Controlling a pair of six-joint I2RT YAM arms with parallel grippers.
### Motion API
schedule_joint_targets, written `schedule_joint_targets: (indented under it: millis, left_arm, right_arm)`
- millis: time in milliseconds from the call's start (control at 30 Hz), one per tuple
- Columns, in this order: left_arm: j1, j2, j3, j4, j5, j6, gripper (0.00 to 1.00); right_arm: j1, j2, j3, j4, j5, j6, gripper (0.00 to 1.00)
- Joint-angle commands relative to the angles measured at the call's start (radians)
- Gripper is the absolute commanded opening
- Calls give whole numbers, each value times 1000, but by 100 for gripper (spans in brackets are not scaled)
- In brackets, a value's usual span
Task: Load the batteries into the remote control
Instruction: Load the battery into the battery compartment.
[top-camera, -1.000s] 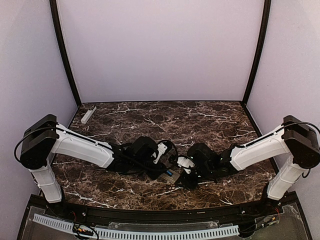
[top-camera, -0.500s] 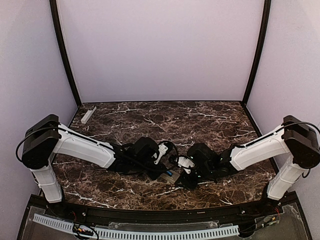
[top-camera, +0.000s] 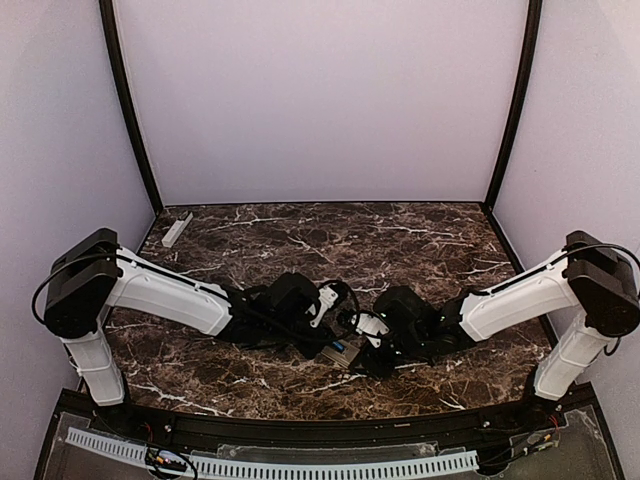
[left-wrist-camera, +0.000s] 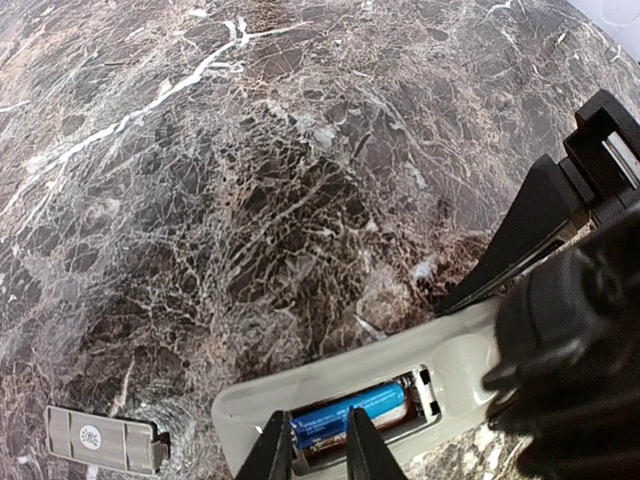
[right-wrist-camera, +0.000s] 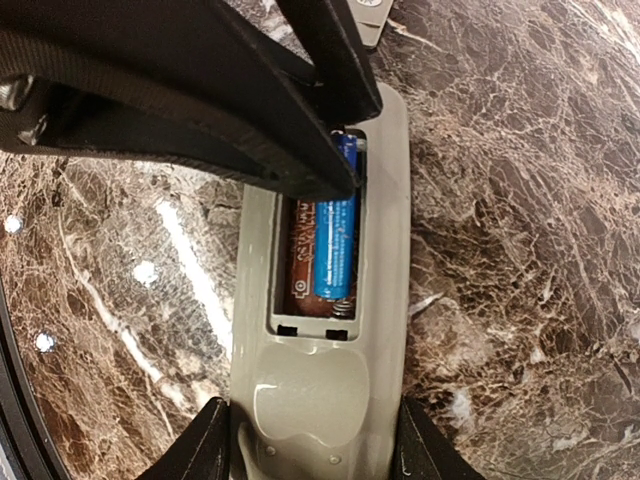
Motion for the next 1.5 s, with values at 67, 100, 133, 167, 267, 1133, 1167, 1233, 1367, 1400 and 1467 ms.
schedule_joint_targets:
  millis: [67, 100, 133, 167, 267, 1133, 1167, 1233, 1367, 1400, 1467]
  left_arm:
    - [-8, 16, 25, -27, 4, 11, 20]
    - [-8, 15, 24, -27, 4, 9, 20]
    - [-8, 16, 23, -27, 4, 7, 20]
    - [-9, 16, 22, -28, 4, 5, 20]
    - [-11, 18, 19, -27, 3, 1, 19]
    - [-59, 72, 17, -26, 34, -37, 11]
    - [-60, 74, 16, -26, 33, -37, 11]
    - [-62, 74, 10, -24, 25, -39, 12]
    - [-61, 48, 10, -24, -24, -30, 18]
    - [-59, 32, 21, -29, -29, -22, 19]
    - [-54, 5, 34, -45, -34, -6, 23]
  right_arm:
    - [12, 36, -21, -44, -9, 16, 29]
    - [11, 36, -21, -44, -9, 17, 29]
    - [11, 36, -21, -44, -9, 17, 29]
    - [11, 36, -21, -42, -9, 17, 29]
    - [12, 36, -21, -44, -8, 17, 29]
    - [12, 43, -11, -12, -9, 26, 25]
    - [11, 43, -11, -11, -10, 26, 25]
    - [11, 43, -11, -9, -11, 26, 25]
    - [12, 39, -18, -15, -7, 19, 25]
    - [11, 34, -22, -17, -5, 13, 25]
    - [10, 19, -32, -16, -3, -2, 24]
